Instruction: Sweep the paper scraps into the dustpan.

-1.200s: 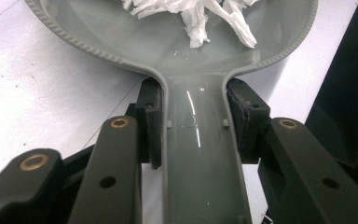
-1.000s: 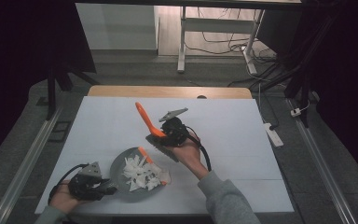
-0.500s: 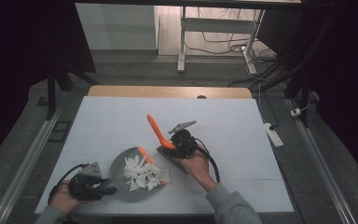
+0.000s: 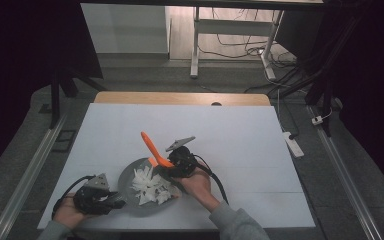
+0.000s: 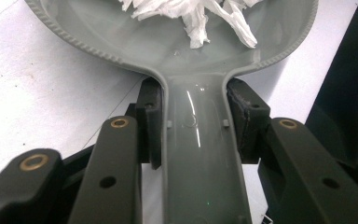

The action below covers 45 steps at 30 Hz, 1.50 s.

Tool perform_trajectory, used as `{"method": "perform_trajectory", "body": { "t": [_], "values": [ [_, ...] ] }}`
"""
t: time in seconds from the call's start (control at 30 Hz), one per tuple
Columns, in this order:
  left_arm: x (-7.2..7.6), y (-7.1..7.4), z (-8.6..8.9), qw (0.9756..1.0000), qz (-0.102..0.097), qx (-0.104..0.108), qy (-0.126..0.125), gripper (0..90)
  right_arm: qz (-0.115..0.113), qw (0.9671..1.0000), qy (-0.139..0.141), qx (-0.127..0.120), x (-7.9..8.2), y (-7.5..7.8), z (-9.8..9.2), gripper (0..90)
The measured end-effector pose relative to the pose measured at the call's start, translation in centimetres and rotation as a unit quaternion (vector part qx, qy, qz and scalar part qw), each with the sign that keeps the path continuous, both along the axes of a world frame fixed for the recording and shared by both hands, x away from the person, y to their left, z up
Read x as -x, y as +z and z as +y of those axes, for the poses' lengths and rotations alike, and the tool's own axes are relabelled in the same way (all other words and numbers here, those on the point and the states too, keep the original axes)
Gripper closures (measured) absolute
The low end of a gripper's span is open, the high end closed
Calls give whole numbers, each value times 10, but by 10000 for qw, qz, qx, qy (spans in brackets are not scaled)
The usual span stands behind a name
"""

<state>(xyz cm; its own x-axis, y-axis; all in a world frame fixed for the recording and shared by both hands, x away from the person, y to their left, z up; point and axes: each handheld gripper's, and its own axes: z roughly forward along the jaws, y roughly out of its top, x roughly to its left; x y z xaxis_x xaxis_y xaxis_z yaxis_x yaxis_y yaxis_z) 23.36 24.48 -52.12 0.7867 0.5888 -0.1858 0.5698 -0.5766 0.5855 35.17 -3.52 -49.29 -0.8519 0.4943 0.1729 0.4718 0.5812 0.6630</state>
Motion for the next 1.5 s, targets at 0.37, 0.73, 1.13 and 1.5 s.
{"method": "perform_trajectory", "body": {
  "t": [0.37,0.73,1.13,1.5],
  "values": [
    [0,0,0,10000,8,-7,-8,611,-20,9982,213,-559,8,7,17,706],
    [0,0,0,10000,6,-3,-7,611,-388,9965,-133,-732,-2,29,-14,706],
    [0,-3,0,10000,-10,82,31,612,-454,9954,-512,-665,-9,29,-55,706],
    [1,-7,-1,9998,-84,164,113,612,-492,9933,-784,-688,-10,27,-88,706]
  ]
}}
